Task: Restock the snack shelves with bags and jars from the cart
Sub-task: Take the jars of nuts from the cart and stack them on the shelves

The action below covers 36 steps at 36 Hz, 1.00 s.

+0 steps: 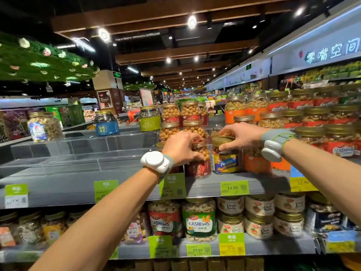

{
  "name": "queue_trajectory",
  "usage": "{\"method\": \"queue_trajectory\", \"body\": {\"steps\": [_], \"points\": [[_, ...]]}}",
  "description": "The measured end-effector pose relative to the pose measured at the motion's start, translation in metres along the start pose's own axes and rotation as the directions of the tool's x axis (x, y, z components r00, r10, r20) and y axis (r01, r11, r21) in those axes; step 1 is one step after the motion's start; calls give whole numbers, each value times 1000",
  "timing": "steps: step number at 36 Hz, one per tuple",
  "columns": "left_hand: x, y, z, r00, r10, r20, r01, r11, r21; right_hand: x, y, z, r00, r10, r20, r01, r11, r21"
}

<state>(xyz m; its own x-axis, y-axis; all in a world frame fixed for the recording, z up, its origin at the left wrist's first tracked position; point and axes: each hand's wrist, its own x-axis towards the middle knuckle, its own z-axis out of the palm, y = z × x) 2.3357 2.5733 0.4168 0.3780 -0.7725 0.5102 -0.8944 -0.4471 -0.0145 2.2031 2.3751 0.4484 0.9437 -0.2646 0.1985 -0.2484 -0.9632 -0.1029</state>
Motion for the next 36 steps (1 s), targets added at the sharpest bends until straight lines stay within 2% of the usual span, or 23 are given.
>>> {"method": "queue_trajectory", "body": {"steps": [7,12,16,17,20,23,27,36], "points": [[2,-1,2,1000,11,12,-11,1000,20,1,0,0,1000,9,3,-9,1000,0],[-3,-8,-3,997,26,70,-22,998,-56,1,-3,-1,1000,21,13,-20,999,-30],[-13,-33,-21,987,-126,-103,118,990,-82,-1,-7,-2,999,30,27,-27,995,-95],[-16,-41,-23,979,-176,-107,171,984,-57,-1,-8,-2,999,31,30,-28,994,-106],[-26,-54,-23,950,-309,47,309,951,4,-2,-9,-3,999,36,32,-32,994,-106],[-34,-52,-16,909,-378,176,393,918,-57,-1,-10,-4,998,45,40,-41,995,-94],[-36,-49,-14,900,-404,162,428,890,-160,0,-13,-3,998,49,42,-45,994,-96],[-37,-51,-15,913,-374,161,396,909,-131,-2,-11,-3,996,78,36,-73,990,-119]]}}
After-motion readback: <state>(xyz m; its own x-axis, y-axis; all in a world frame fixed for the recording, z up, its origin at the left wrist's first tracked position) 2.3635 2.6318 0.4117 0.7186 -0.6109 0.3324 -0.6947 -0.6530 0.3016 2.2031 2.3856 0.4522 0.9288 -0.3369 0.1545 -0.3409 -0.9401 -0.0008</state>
